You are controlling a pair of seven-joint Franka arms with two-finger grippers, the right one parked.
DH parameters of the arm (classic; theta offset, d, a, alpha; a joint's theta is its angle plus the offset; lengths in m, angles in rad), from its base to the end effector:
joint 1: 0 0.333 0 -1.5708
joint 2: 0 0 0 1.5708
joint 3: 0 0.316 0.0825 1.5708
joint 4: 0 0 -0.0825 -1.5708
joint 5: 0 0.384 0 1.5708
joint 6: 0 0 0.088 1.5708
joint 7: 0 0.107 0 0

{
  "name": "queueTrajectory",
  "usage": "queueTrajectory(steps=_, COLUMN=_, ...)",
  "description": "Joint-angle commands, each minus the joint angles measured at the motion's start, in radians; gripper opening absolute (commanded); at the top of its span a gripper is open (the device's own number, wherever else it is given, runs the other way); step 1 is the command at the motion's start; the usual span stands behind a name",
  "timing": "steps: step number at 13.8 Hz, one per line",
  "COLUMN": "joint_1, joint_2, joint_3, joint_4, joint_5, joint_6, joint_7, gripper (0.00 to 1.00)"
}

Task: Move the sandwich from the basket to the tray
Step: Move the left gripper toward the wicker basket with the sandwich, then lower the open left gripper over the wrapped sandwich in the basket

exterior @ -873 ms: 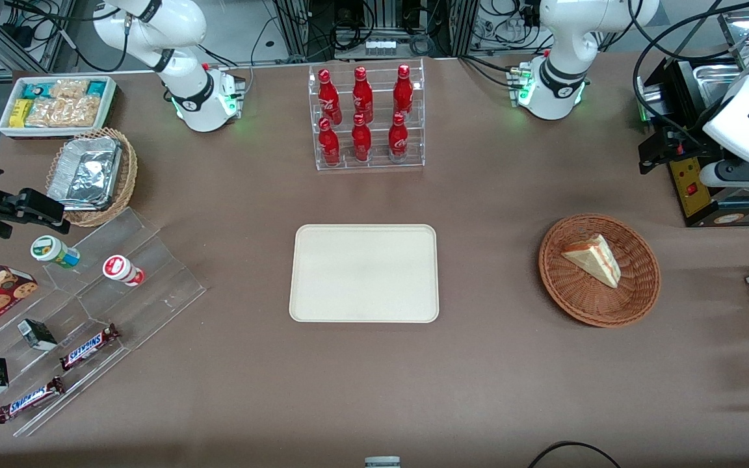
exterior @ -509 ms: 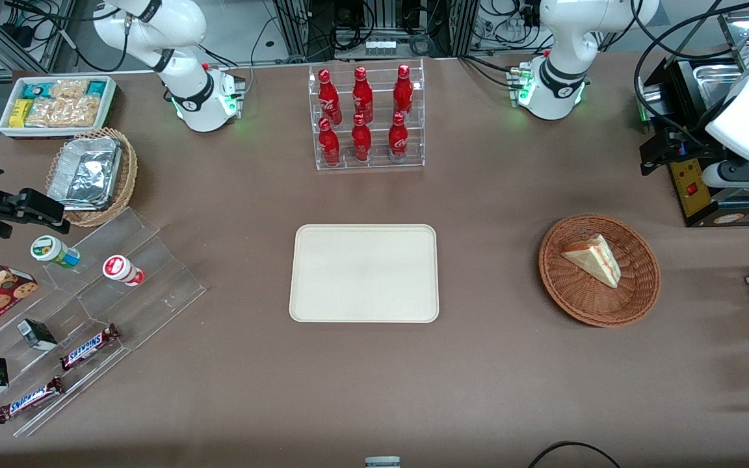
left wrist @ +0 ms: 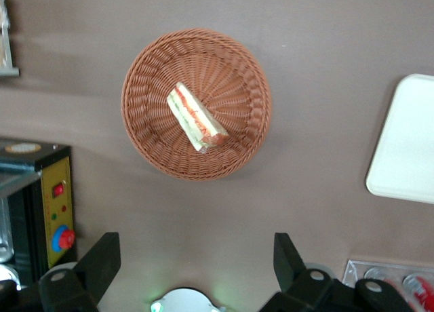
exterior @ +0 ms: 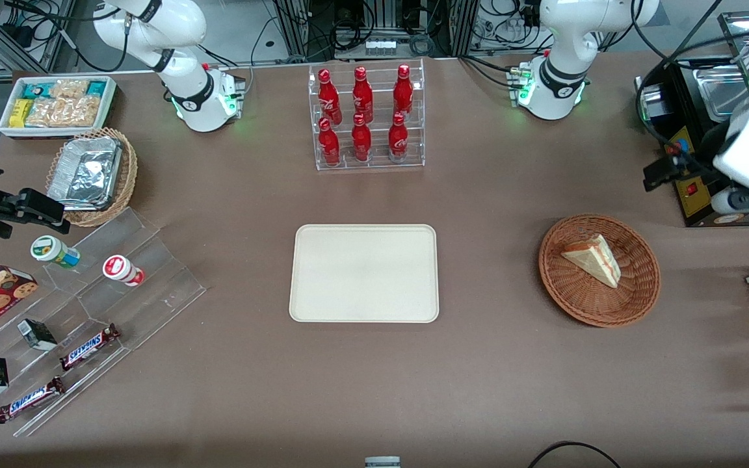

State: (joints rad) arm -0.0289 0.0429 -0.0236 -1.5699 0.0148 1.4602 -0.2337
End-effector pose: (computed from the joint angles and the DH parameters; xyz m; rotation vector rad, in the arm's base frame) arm 0.5532 -0.0271 0.5924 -3.0848 -0.2810 0.2313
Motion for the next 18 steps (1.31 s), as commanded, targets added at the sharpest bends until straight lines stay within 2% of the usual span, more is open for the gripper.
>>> queueTrajectory(steps=1, joint_1=0.017, joint_2=0.060, joint_3=0.013, joint_4=0.004, joint_5=0.011, joint_6=0.014, joint_7=-0.108, gripper=1.00)
queueTrajectory(steps=4, joint_1=0.020, joint_2=0.097, joint_3=0.014, joint_4=-0.073, joint_5=0.008, joint_6=0.115, joint_7=-0.289, gripper=1.00)
queueTrajectory(steps=6, joint_1=0.020, joint_2=0.094, joint_3=0.014, joint_4=-0.181, joint_5=0.011, joint_6=0.256, joint_7=-0.331, gripper=1.00)
queueTrajectory(steps=9, joint_1=0.036, joint_2=0.094, joint_3=0.019, joint_4=-0.323, joint_5=0.011, joint_6=0.421, joint_7=-0.504, gripper=0.99)
queueTrajectory(steps=12, joint_1=0.079, joint_2=0.097, joint_3=0.019, joint_4=-0.416, joint_5=-0.007, joint_6=0.541, joint_7=-0.541, gripper=0.99)
queueTrajectory(steps=16, joint_1=0.081, joint_2=0.107, joint_3=0.019, joint_4=-0.614, joint_5=-0.026, joint_6=0.828, joint_7=-0.593, gripper=0.98)
queueTrajectory(steps=18, joint_1=0.075, joint_2=0.149, joint_3=0.019, joint_4=-0.618, joint_5=-0.027, joint_6=0.856, joint_7=-0.650, gripper=0.98)
